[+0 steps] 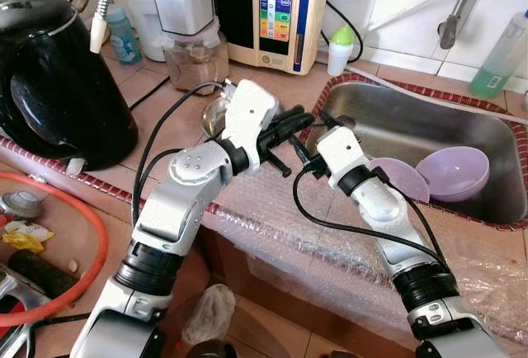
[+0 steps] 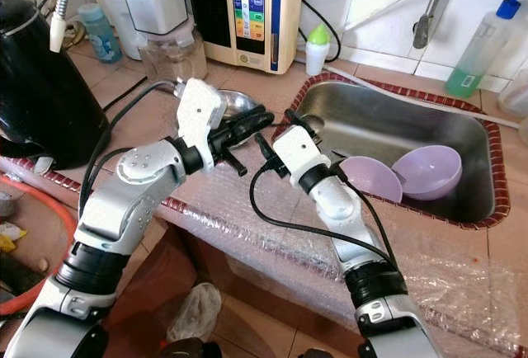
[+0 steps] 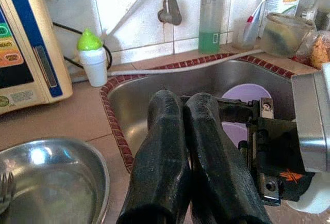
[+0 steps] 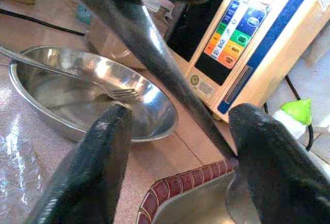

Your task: Kitchen organization

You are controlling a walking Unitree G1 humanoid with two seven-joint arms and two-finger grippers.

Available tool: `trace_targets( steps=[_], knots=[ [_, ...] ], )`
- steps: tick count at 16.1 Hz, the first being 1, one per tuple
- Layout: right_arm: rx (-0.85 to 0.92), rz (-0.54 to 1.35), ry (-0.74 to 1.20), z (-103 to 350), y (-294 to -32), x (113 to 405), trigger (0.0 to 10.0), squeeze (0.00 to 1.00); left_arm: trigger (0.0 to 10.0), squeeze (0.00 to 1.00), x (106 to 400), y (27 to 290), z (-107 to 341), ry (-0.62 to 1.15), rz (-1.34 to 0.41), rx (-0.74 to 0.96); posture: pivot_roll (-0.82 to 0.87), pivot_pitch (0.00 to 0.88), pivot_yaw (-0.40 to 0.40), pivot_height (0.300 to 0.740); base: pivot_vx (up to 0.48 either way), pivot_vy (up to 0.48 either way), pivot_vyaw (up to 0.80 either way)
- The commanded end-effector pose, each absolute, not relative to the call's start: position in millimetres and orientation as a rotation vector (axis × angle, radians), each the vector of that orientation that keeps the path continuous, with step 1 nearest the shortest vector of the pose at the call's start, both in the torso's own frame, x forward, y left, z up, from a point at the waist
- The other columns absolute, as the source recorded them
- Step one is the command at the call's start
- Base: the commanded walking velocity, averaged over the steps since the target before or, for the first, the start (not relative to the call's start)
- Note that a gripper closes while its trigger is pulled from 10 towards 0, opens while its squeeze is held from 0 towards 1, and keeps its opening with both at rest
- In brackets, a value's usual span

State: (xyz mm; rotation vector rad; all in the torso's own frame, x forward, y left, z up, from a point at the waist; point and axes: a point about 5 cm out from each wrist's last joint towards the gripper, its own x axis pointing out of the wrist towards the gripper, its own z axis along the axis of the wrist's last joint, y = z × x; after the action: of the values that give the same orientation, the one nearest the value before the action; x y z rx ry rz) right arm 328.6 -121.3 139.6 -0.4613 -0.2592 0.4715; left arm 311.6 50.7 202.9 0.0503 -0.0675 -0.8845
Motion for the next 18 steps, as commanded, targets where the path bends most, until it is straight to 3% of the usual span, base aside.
trace_targets(
  steps=[1, 18],
  knots=[
    [-0.483, 0.483, -0.273, 141.1, -119.3, 330.2, 0.0, 0.0, 0.0, 0.0, 307.9, 45.8, 208.8, -0.091, -0.915, 0.064, -0.01, 0.01, 0.068, 0.74, 0.0, 0.0, 0.0],
    [-0.479, 0.442, -0.274, 138.8, -124.9, 332.2, 0.0, 0.0, 0.0, 0.0, 307.3, 44.6, 206.6, -0.076, -0.919, 0.065, -0.02, 0.015, 0.085, 0.74, 0.0, 0.0, 0.0]
  ],
)
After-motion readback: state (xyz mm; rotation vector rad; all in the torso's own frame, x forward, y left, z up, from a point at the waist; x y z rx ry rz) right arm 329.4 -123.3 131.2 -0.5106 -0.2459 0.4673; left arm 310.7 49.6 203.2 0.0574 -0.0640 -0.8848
